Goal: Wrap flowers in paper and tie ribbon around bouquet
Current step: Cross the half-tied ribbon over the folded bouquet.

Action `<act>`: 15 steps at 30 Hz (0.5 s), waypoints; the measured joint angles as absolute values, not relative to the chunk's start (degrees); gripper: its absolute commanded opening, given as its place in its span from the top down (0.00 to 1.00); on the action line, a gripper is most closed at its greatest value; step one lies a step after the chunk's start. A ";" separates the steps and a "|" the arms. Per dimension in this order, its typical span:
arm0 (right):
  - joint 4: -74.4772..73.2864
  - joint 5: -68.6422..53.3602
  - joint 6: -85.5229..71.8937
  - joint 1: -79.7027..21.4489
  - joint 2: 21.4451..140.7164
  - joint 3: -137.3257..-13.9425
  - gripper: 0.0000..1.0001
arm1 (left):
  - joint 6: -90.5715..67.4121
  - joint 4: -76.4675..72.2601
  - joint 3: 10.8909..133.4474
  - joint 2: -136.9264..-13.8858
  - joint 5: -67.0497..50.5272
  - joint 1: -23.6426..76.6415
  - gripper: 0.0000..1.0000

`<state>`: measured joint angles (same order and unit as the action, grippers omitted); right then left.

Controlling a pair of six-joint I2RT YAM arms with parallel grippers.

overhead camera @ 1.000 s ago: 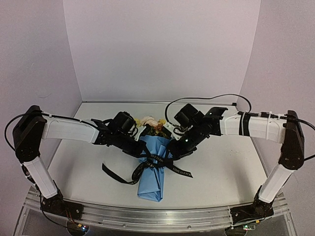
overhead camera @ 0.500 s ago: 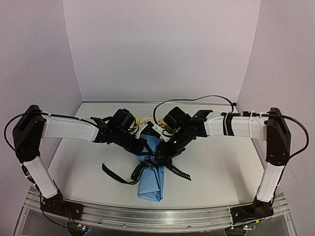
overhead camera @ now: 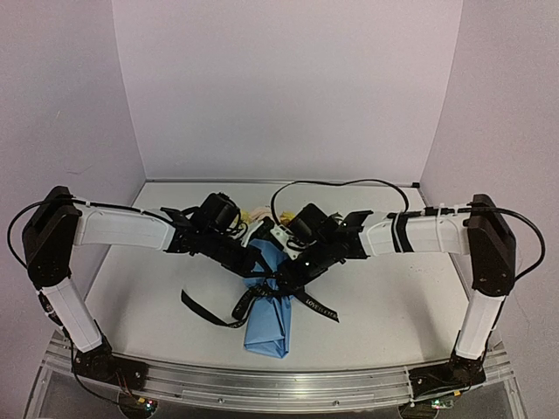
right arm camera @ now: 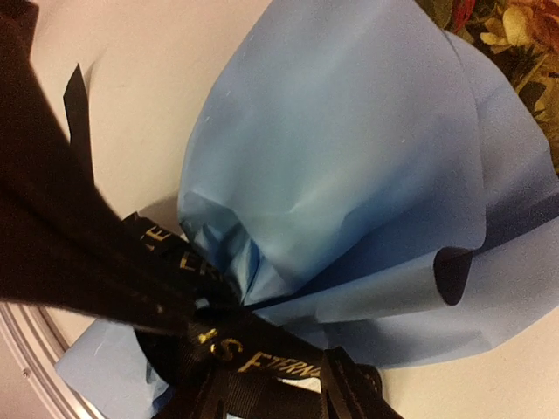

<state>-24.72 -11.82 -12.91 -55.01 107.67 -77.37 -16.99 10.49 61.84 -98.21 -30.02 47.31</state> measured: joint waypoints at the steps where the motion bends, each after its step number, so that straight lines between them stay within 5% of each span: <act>1: -22.90 -11.35 -12.95 -54.98 107.35 -76.08 0.64 | -16.87 10.44 61.84 -98.21 -30.22 47.43 1.00; 15: -1.76 -12.94 -13.44 -54.28 104.55 -64.99 0.68 | -16.78 10.33 61.84 -98.21 -30.28 47.60 1.00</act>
<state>-1.76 -12.94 -13.44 -54.28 104.55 -64.99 -16.78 10.33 61.84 -98.21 -30.28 47.60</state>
